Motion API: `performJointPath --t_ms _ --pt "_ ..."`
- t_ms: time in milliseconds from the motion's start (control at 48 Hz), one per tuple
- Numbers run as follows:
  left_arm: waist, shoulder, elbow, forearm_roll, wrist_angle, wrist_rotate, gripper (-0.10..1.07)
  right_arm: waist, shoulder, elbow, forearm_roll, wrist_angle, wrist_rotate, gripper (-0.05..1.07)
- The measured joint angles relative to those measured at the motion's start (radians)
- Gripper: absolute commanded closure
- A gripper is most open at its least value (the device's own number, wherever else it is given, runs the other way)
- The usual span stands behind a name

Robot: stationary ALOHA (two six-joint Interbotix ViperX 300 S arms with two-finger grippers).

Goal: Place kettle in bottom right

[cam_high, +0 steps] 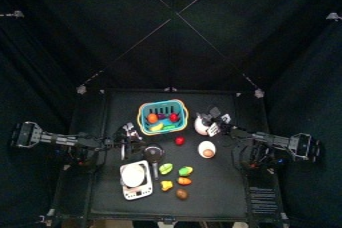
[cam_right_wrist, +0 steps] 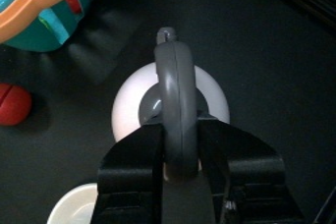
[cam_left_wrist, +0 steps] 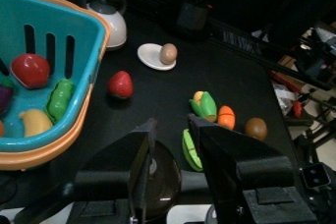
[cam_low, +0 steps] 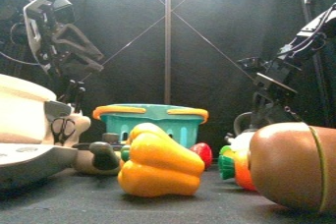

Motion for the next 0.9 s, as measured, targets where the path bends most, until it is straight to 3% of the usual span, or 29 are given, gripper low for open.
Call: performJointPath --t_ms 146,312,562,896 --pt "0.0 -0.002 -0.002 0.0 0.0 0.002 0.23 0.031 -0.041 -0.006 0.011 0.014 0.002 0.48" --pt "0.0 -0.002 -0.002 0.0 0.002 0.0 0.23 0.126 -0.129 -0.008 0.049 0.044 0.002 0.48" --pt "-0.002 -0.002 -0.002 0.0 0.002 0.002 0.23 0.348 -0.261 -0.018 0.137 0.109 0.002 0.48" --pt "-0.002 -0.002 -0.002 0.0 0.0 0.0 0.23 0.712 -0.23 -0.035 0.19 0.175 0.003 0.48"
